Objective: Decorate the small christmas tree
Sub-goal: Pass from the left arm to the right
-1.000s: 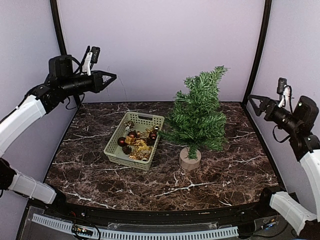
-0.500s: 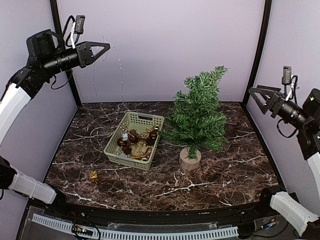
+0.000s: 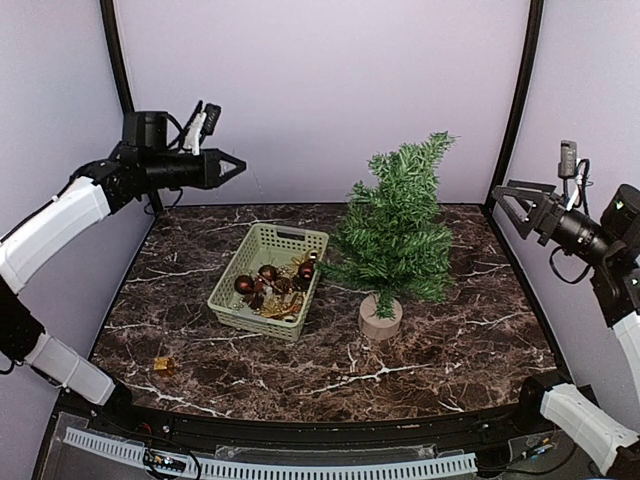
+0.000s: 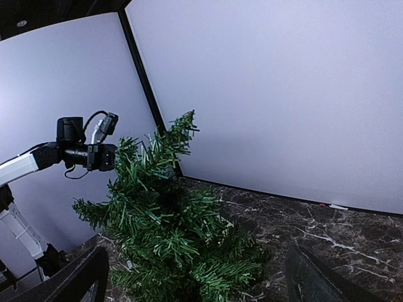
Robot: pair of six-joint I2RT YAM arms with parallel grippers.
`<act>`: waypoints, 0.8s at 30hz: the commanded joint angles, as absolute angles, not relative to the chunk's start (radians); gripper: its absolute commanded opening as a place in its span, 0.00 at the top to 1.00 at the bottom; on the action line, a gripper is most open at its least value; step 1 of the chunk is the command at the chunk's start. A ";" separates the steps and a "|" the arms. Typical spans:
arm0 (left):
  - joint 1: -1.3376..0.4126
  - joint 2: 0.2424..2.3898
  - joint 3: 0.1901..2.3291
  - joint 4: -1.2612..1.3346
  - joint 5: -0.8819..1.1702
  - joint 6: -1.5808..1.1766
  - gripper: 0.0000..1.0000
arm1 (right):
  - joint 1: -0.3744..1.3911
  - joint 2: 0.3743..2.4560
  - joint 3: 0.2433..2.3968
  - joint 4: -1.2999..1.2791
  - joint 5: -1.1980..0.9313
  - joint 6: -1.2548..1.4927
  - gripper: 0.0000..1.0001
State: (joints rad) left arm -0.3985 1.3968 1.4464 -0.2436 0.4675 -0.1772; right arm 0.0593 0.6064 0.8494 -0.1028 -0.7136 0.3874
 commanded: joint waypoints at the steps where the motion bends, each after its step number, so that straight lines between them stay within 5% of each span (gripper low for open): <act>1: -0.400 1.441 1.340 -0.289 0.465 -0.119 1.00 | 0.067 0.604 0.843 -0.096 -0.694 0.372 0.01; 8: -0.400 1.380 1.354 -0.166 0.613 -0.159 1.00 | 0.080 0.637 0.886 -0.088 -0.701 0.370 0.01; 24: -0.368 1.381 1.570 -0.177 0.532 -0.205 1.00 | 0.351 0.771 0.999 -0.086 -0.553 0.289 0.02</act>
State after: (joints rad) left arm -0.3767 1.3426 1.5665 -0.1650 0.5148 -0.1951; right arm 0.2897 0.7528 0.9432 -0.1028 -0.6319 0.3408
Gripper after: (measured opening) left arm 0.017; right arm 0.981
